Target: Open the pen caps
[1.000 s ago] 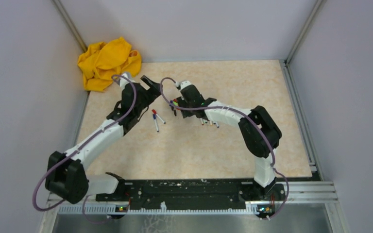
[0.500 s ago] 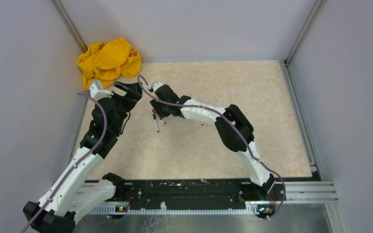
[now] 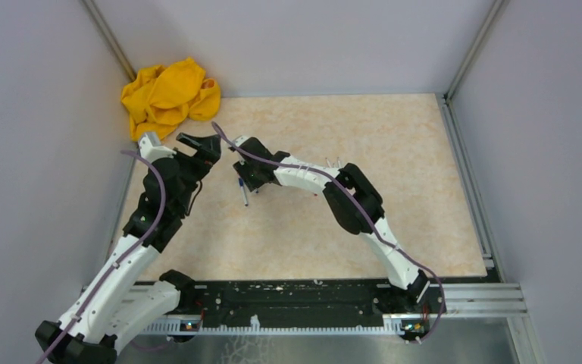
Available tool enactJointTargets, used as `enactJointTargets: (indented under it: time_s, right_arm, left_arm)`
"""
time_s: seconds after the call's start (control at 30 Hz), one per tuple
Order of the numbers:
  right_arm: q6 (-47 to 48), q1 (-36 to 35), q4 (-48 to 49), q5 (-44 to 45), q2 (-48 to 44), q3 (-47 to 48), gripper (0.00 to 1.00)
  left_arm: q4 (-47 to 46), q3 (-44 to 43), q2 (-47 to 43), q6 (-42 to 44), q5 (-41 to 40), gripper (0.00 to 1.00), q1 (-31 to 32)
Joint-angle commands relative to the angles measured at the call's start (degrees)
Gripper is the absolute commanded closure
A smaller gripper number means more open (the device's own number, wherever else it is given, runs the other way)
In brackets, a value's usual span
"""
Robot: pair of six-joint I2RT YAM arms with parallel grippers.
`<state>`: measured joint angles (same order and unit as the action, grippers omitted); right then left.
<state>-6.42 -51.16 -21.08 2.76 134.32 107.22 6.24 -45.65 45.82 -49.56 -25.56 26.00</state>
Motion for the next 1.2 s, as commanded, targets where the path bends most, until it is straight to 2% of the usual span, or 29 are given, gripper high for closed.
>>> enactJointTargets:
  time_s: [0.0, 0.33, 0.5, 0.77, 0.93, 1.17]
  right_arm:
    - [1.2, -0.6, -2.6, 0.3, 1.4, 2.9, 0.62]
    - [1.7, -1.7, -8.1, 6.3, 4.7, 4.6, 0.86]
    - [0.3, -1.5, -6.0, 7.3, 2.9, 0.7, 1.00]
    - [-4.6, 3.1, 6.7, -0.7, -10.6, -14.5, 1.00]
    - [-5.8, 5.6, 13.2, -7.0, -18.7, -23.6, 1.00]
    - [-7.1, 8.2, 18.3, -10.8, -27.7, -32.2, 1.00]
  left_arm:
    - [-1.6, 0.5, -1.1, -0.8, -0.5, 0.01, 0.3]
    - [-1.9, 0.5, -1.2, -0.8, -2.0, 0.01, 0.2]
    - [-1.6, -0.1, -0.4, -0.8, -3.2, 0.01, 0.2]
    - [-2.0, -0.8, 1.1, -0.8, -3.8, 0.01, 0.2]
    - [-3.1, -1.3, 5.0, -2.5, 0.0, 0.01, 0.3]
    - [-7.6, -0.3, 11.5, -6.6, 6.0, 0.01, 0.3]
